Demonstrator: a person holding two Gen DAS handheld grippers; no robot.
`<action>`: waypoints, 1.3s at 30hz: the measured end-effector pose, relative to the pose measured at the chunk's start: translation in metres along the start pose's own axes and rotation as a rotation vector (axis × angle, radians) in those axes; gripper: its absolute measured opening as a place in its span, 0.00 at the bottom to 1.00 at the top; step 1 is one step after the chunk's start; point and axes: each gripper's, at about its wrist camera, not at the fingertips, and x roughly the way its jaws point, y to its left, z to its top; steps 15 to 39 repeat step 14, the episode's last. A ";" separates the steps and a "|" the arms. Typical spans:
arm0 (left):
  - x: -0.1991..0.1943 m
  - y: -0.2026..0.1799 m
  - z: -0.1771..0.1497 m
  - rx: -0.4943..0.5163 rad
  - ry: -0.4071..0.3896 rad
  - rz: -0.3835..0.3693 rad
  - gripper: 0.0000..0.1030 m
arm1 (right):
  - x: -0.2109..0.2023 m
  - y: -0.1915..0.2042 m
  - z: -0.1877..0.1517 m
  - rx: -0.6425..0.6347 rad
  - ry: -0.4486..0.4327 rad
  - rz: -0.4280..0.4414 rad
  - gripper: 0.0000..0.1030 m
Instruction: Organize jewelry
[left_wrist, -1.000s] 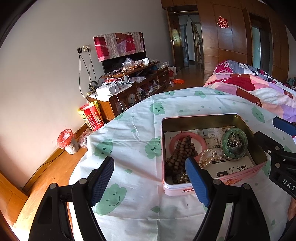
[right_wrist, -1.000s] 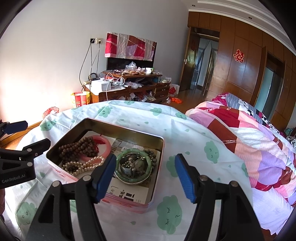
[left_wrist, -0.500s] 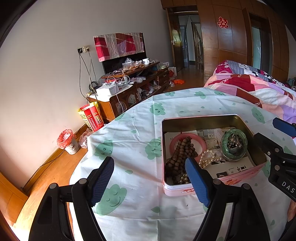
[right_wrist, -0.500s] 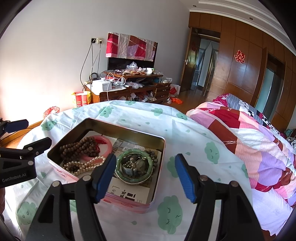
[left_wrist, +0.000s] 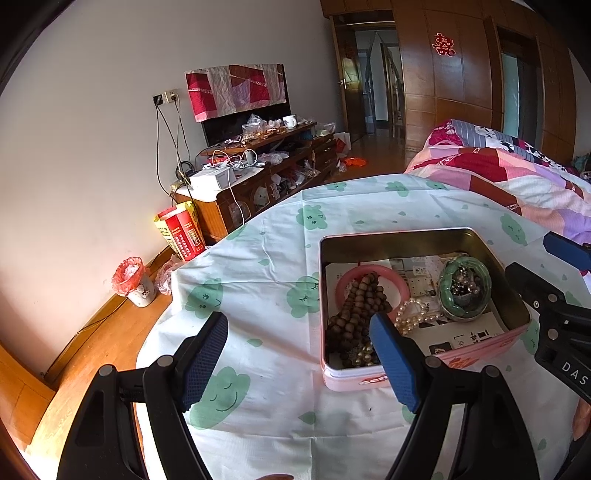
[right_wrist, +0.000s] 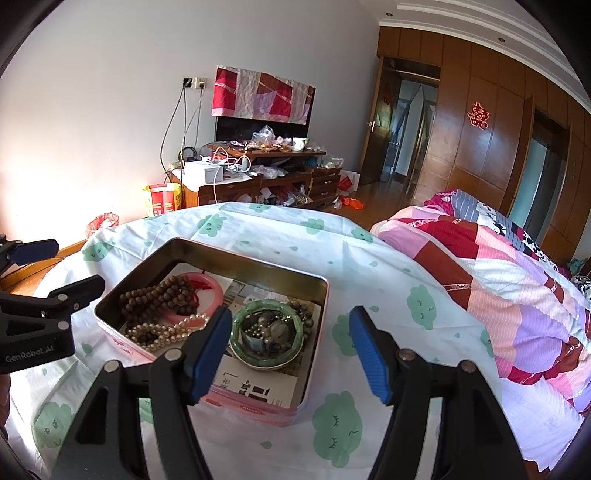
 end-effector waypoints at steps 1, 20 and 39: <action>0.000 0.000 0.000 0.000 -0.003 -0.001 0.77 | 0.000 0.000 0.000 -0.002 -0.001 0.000 0.66; -0.002 0.001 -0.003 -0.006 -0.020 0.004 0.77 | 0.001 -0.003 -0.004 -0.001 -0.004 -0.005 0.69; -0.002 0.001 -0.003 -0.006 -0.020 0.004 0.77 | 0.001 -0.003 -0.004 -0.001 -0.004 -0.005 0.69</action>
